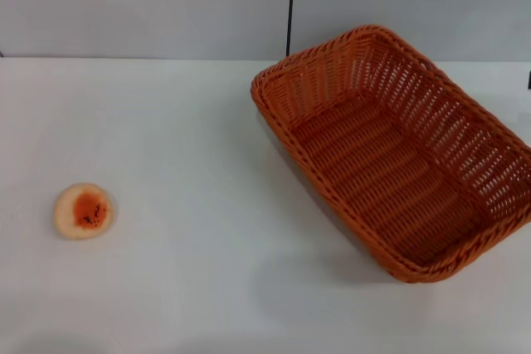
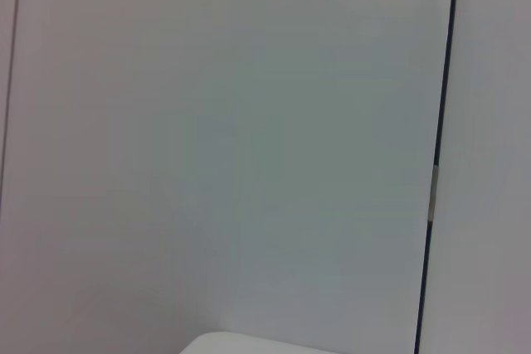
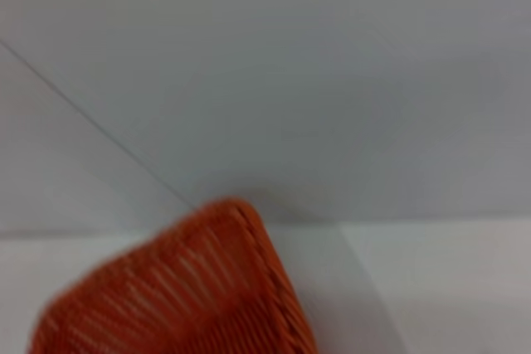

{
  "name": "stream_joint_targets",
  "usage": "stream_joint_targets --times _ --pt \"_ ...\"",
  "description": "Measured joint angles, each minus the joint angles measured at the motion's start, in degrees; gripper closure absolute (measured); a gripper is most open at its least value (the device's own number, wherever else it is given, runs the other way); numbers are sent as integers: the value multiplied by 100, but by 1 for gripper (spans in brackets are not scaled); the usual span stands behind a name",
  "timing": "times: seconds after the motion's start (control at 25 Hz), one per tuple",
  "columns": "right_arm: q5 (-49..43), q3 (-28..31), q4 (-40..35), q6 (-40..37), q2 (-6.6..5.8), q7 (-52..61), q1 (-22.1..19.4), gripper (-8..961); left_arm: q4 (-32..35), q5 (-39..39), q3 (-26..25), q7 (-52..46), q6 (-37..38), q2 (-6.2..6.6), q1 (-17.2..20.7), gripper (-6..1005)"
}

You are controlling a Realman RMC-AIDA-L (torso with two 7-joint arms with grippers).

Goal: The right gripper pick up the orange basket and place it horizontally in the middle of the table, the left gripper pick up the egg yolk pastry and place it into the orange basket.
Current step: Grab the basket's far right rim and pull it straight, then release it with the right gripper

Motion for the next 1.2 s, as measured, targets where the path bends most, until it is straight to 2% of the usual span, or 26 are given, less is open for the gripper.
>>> stream_joint_targets --times 0.08,0.24,0.48,0.6,0.92,1.2 --pt "-368 -54 24 -78 -20 114 210 262 -3 4 0 -17 21 -2 21 189" --pt "-510 -344 191 -76 0 137 414 268 -41 6 0 -19 27 -8 60 189" --pt "-666 -727 854 229 30 134 697 277 -52 7 21 -20 5 -16 73 189" --pt "-684 -926 1079 471 40 129 749 281 -61 13 23 -20 12 -19 101 189" --pt "-672 -1127 1234 1000 239 -25 764 293 -71 24 22 -21 55 -20 155 189" --pt "-653 -1132 1481 1190 255 -91 831 303 -71 24 26 -20 62 -20 155 189"
